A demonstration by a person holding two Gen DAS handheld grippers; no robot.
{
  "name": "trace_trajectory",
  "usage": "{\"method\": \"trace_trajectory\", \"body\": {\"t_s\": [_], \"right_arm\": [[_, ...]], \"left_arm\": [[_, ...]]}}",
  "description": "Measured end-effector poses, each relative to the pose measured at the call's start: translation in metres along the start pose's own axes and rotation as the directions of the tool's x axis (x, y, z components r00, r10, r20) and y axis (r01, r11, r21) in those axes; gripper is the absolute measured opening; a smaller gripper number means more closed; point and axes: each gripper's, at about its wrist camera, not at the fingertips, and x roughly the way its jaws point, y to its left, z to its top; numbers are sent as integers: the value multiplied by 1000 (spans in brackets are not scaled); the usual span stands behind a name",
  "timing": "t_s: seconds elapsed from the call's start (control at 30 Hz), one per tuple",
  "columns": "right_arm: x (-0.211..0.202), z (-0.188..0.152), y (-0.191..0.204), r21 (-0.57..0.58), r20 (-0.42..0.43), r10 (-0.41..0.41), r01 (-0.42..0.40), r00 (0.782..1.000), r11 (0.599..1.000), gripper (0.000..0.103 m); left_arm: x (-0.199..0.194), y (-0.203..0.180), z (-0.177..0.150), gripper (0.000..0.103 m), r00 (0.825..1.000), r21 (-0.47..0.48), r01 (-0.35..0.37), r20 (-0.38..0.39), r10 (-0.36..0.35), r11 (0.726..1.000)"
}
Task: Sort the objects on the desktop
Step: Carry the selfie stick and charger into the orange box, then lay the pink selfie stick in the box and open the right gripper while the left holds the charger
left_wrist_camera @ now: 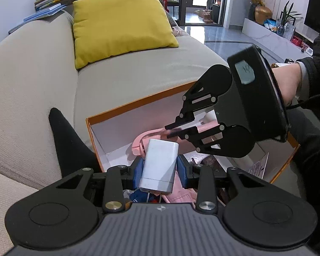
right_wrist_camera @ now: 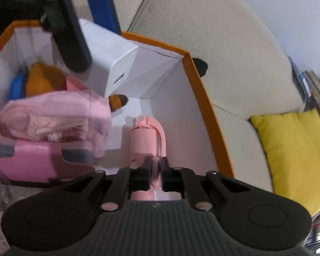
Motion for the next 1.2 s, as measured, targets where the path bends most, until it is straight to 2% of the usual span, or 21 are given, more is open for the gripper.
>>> {"method": "trace_trajectory", "body": {"t_s": [0.03, 0.07, 0.2, 0.3, 0.37, 0.43, 0.57, 0.67, 0.8, 0.9, 0.93, 1.0, 1.07, 1.1, 1.17, 1.2], "right_arm": [[-3, 0, -4, 37, 0, 28, -28, 1000, 999, 30], [-6, -1, -7, 70, 3, 52, -52, 999, 996, 35], [-22, -7, -31, 225, 39, 102, -108, 994, 968, 38], [-23, -15, -53, 349, 13, 125, -121, 992, 929, 38], [-19, -18, -60, 410, 2, 161, -147, 987, 900, 42], [-10, -26, -66, 466, 8, 212, -191, 977, 864, 53], [12, -24, -69, 541, 15, 275, -239, 961, 806, 54], [28, -29, -77, 665, 13, 324, -250, 946, 703, 55], [32, -40, -91, 844, 68, 344, -238, 936, 480, 55], [38, -44, -96, 913, 57, 357, -194, 932, 359, 53], [41, -44, -96, 926, 51, 361, -180, 931, 332, 53], [45, -44, -97, 938, 42, 373, -165, 927, 306, 52], [48, -43, -97, 950, 47, 370, -156, 928, 272, 43], [48, -43, -97, 955, 35, 361, -138, 932, 262, 34], [46, -44, -97, 959, 37, 349, -131, 936, 251, 33], [46, -43, -95, 957, 37, 337, -131, 941, 259, 31]], "left_arm": [[0, 0, 0, 40, 1000, 2, 0, 0, 0, 1000], [0, 0, 0, 40, 1000, 2, 1, -1, -1, 1000], [-2, -1, 0, 40, 1000, 4, 3, -3, -3, 1000], [-2, -1, 0, 40, 1000, 3, 0, -3, 0, 1000], [-2, -1, 0, 40, 1000, 2, 1, -2, -1, 1000], [-2, 0, 1, 40, 1000, 3, 1, -2, -1, 1000], [0, 0, 3, 40, 1000, 0, -4, -5, 4, 1000], [1, 3, 4, 40, 1000, -3, -7, -8, 7, 1000], [2, 4, 3, 40, 1000, -4, -5, -9, 5, 1000], [4, 4, 3, 40, 1000, -2, -4, -9, 4, 1000], [4, 3, 3, 40, 1000, -3, -3, -9, 3, 1000], [4, 3, 3, 40, 1000, -7, 0, -6, 0, 1000], [4, 2, 3, 40, 1000, -9, 1, -4, -1, 1000], [4, 2, 3, 40, 1000, -10, 1, -4, -1, 1000], [3, 1, 2, 40, 1000, -7, 1, -5, -1, 1000], [2, 1, 2, 40, 1000, -5, 1, -5, -1, 1000]]}}
